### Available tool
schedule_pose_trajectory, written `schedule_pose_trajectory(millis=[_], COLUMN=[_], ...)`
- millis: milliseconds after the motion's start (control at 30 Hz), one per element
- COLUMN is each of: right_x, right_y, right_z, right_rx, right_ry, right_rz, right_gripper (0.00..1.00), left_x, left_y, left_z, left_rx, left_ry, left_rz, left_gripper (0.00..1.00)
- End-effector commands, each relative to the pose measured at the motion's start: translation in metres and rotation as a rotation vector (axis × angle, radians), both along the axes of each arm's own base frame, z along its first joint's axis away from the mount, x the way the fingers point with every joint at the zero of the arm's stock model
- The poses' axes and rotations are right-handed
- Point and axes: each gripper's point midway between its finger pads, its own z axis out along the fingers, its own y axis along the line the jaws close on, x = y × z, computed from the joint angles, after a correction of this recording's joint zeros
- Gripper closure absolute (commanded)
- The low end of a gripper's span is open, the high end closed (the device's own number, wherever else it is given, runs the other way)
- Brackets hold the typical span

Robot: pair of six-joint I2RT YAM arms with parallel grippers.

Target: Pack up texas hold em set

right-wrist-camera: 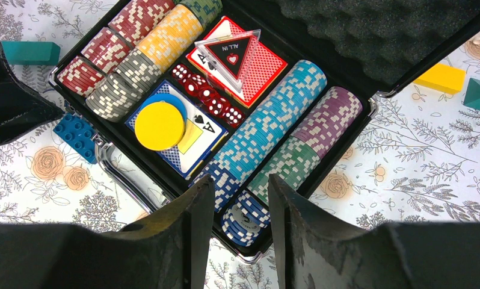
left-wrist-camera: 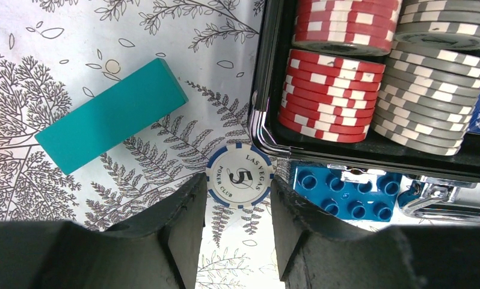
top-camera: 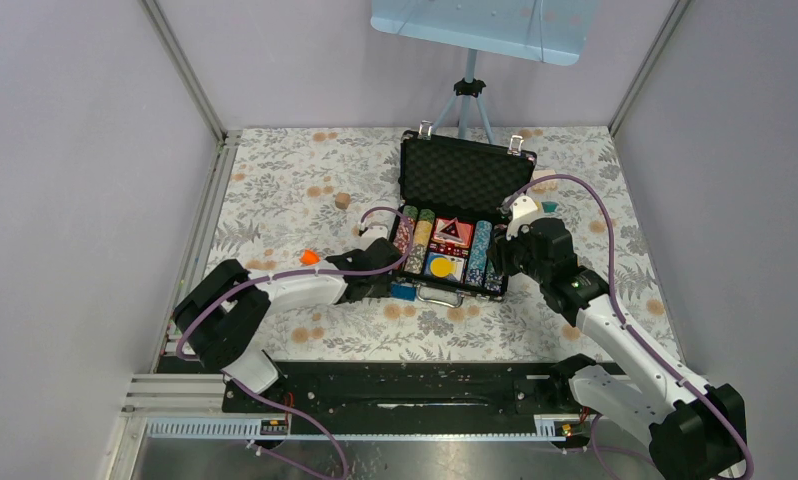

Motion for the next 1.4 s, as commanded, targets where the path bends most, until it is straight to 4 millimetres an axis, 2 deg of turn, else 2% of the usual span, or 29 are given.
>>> schedule_pose_trajectory(millis=[0, 233, 467, 567, 700, 967, 1367], right_x=[0.006, 0.006, 0.006, 0.007, 0.007, 0.006, 0.008], right_y=[0.005, 0.006, 0.009, 0.009, 0.01, 0.006, 0.007], right_z=[0.018, 0.017, 0.016, 0.017, 0.02, 0.018, 0.016], right_rx=[0.029, 0.031, 0.039, 0.04, 0.039, 0.019, 0.014], right_ry=[-0.039, -0.033, -0.027, -0.027, -0.033, -0.03, -0.025], right_rz=[0.008, 0.012, 0.02, 0.022, 0.025, 0.02, 0.024], right_gripper=[0.54, 0.54, 0.55, 0.55, 0.55, 0.54, 0.54], left_x=[-0.06, -0.049, -0.046, -0.041, -0.035, -0.029, -0.021], left_y=[0.031, 0.029, 0.027, 0.026, 0.022, 0.004, 0.017], left_z=[-0.037, -0.014, -0.004, -0.002, -0.007, -0.019, -0.033], left_rx=[0.121, 0.113, 0.106, 0.108, 0.125, 0.08, 0.085], left_ry=[0.255, 0.195, 0.17, 0.151, 0.151, 0.178, 0.206], left_rz=[-0.032, -0.034, -0.035, -0.027, -0.038, -0.066, -0.032], left_gripper=[0.6, 0.6, 0.59, 0.54, 0.49, 0.48, 0.48])
